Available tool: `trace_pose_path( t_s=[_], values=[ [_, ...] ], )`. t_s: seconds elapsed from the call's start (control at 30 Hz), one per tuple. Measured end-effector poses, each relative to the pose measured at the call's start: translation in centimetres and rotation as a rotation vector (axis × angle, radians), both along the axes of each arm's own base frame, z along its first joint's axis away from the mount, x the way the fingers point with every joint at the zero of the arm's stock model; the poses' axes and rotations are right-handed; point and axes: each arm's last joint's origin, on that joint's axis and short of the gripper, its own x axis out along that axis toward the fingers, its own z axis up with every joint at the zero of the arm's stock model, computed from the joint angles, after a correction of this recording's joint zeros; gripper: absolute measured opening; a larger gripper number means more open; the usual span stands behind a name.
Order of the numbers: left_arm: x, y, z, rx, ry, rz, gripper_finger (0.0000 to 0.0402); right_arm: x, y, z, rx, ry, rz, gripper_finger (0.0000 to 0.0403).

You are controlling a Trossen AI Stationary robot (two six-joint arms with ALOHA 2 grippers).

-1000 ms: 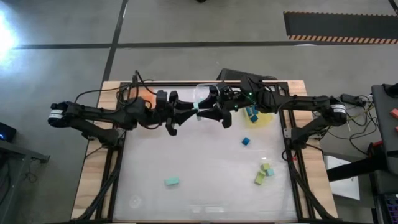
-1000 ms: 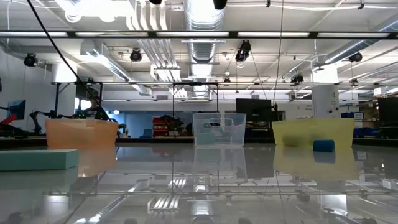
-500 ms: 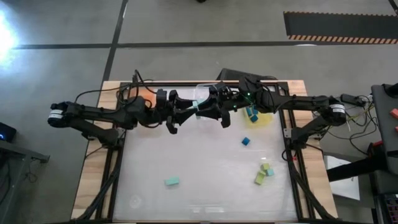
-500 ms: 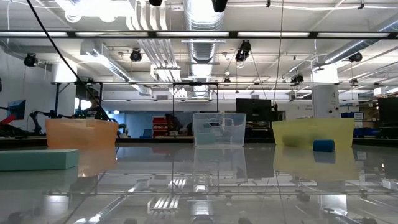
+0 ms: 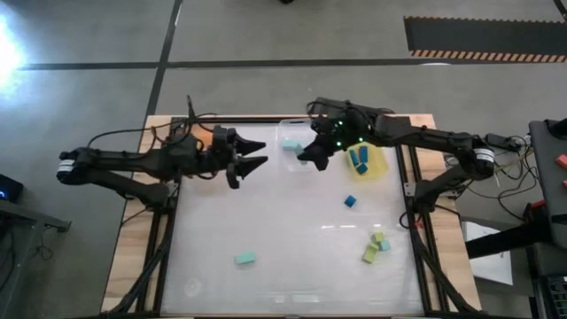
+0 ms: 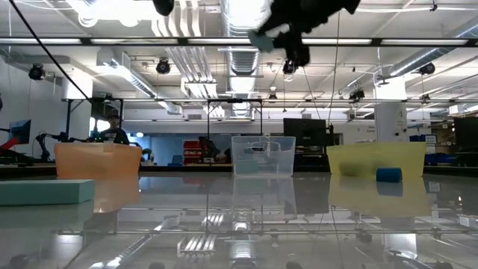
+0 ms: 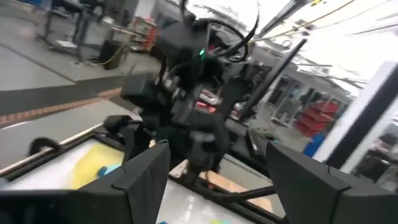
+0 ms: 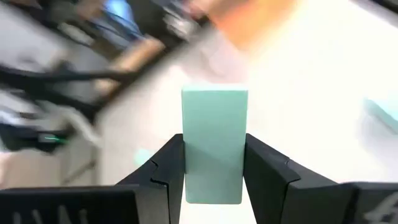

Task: Sort & place blocks by color
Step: Put the light blue block into the transparent bin

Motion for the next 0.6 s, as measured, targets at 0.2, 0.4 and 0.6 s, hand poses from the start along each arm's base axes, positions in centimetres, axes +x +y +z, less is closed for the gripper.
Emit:
trace_pose_path(
  t_s=[0.2,0.4,0.6],
  values=[
    [-1.8,0.5,0.6,-0.014,0.006,0.158,0.0249,0.1,-3.7,-3.9,-0.06,0.239,-0.204,0.0119],
    [-2.0,0.8,0.6,0.002,0.018,0.286,0.025,1.1,-9.2,-8.4,0.049,0.359,-0.366,0.0119],
    [-1.6,0.9,0.2,0.002,0.038,0.317,0.025,2.8,-13.1,-11.6,0.113,0.428,-0.434,0.0119]
  ],
)
